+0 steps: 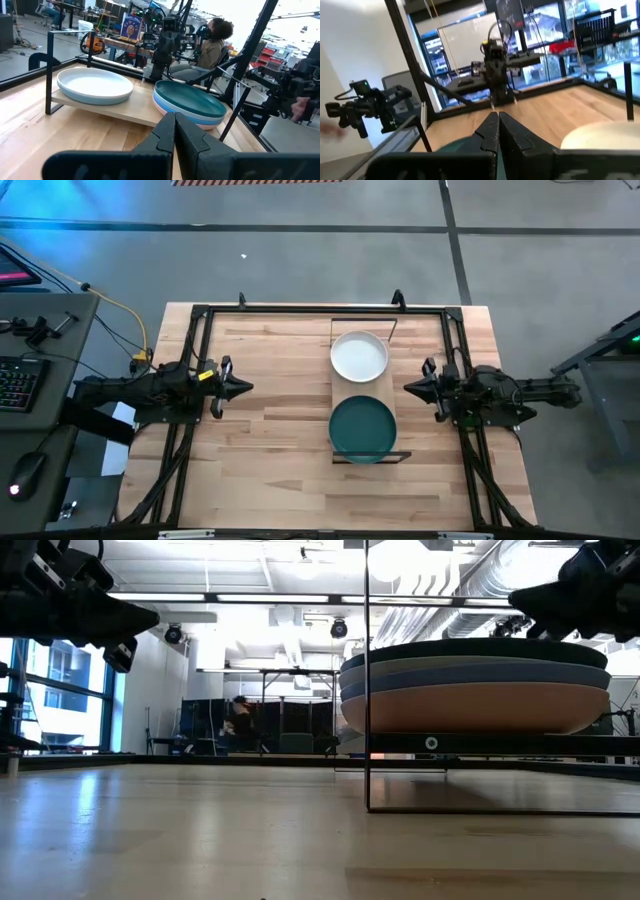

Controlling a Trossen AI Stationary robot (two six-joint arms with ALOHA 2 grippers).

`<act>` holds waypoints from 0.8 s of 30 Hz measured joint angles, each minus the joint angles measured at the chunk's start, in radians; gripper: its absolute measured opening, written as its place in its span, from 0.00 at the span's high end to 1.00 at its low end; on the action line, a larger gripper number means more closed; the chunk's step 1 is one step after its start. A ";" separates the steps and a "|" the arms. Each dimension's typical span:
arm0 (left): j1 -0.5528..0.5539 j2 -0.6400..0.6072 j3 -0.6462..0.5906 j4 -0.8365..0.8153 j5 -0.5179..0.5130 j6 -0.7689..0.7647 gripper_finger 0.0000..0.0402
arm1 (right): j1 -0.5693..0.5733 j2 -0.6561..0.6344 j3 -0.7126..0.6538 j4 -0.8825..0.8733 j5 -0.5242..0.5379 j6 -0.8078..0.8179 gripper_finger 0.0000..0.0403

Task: Place and stack plates onto a shelf
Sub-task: Return to Home Position

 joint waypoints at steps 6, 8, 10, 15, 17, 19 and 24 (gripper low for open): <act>0.000 0.002 0.001 -0.005 0.003 0.000 1.00 | 0.000 0.000 0.000 -0.065 0.002 0.069 1.00; 0.000 0.002 0.001 -0.005 0.003 0.000 1.00 | 0.000 0.000 0.000 -0.083 0.002 0.096 1.00; 0.000 0.002 0.001 -0.005 0.003 0.000 1.00 | 0.000 0.000 0.000 -0.100 0.002 0.122 1.00; 0.000 0.000 0.001 -0.006 0.003 0.000 1.00 | 0.000 -0.004 0.000 -0.136 0.002 0.165 1.00; 0.000 -0.018 0.001 -0.007 0.003 0.000 1.00 | 0.000 -0.018 0.000 -0.136 0.000 0.165 1.00; 0.000 -0.017 0.002 0.004 0.003 0.000 1.00 | 0.001 -0.018 0.000 -0.127 0.000 0.166 1.00; 0.000 -0.017 0.001 -0.010 0.003 0.000 1.00 | 0.001 -0.018 0.000 -0.136 -0.001 0.167 1.00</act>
